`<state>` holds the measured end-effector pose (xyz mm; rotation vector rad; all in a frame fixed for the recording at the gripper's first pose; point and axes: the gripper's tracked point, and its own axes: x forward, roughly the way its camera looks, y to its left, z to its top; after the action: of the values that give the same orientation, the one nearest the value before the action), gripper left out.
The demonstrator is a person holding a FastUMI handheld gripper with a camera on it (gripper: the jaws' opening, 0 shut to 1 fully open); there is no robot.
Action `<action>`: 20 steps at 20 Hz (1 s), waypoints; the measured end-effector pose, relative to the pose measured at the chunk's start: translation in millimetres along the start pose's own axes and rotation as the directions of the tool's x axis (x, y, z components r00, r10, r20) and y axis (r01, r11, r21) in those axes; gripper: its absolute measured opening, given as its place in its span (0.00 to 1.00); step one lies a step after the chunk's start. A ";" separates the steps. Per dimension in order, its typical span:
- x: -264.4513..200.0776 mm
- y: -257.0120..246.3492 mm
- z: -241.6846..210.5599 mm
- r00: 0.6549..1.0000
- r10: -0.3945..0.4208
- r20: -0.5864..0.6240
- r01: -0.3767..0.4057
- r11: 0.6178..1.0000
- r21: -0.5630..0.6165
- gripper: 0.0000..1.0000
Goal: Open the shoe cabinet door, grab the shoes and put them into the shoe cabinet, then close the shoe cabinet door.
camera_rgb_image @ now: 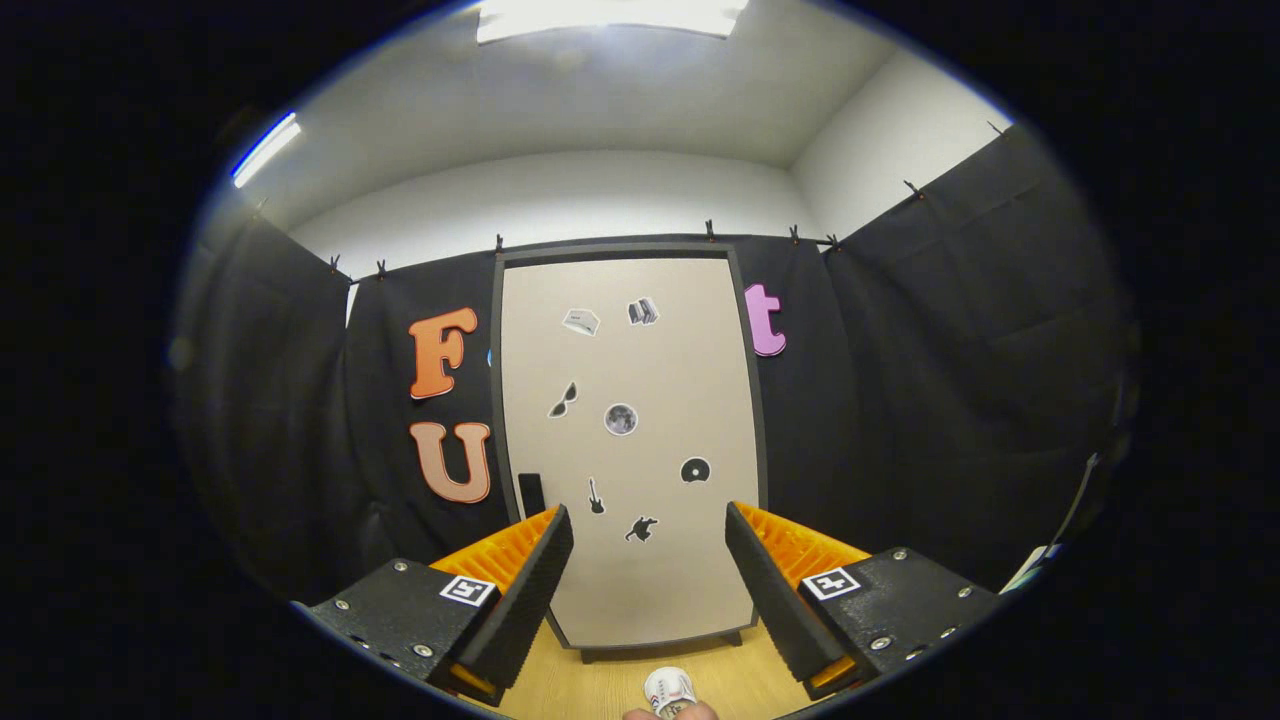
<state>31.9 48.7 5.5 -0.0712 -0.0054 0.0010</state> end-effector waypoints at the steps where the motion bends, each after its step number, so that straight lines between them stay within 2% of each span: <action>1: 4.0 3.5 -2.2 1.000 -0.002 -0.007 0.002 1.000 0.006 0.96; 6: 25.9 23.0 -9.2 1.000 -0.003 -0.023 0.003 1.000 0.019 0.96; 14: 86.8 48.6 -38.1 0.999 0.019 -0.046 -0.018 1.000 0.008 0.96; 20: 127.6 84.7 -53.7 0.996 0.073 -0.042 -0.073 0.997 0.012 0.96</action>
<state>159.7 129.5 -53.4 -0.0608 0.0392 0.0728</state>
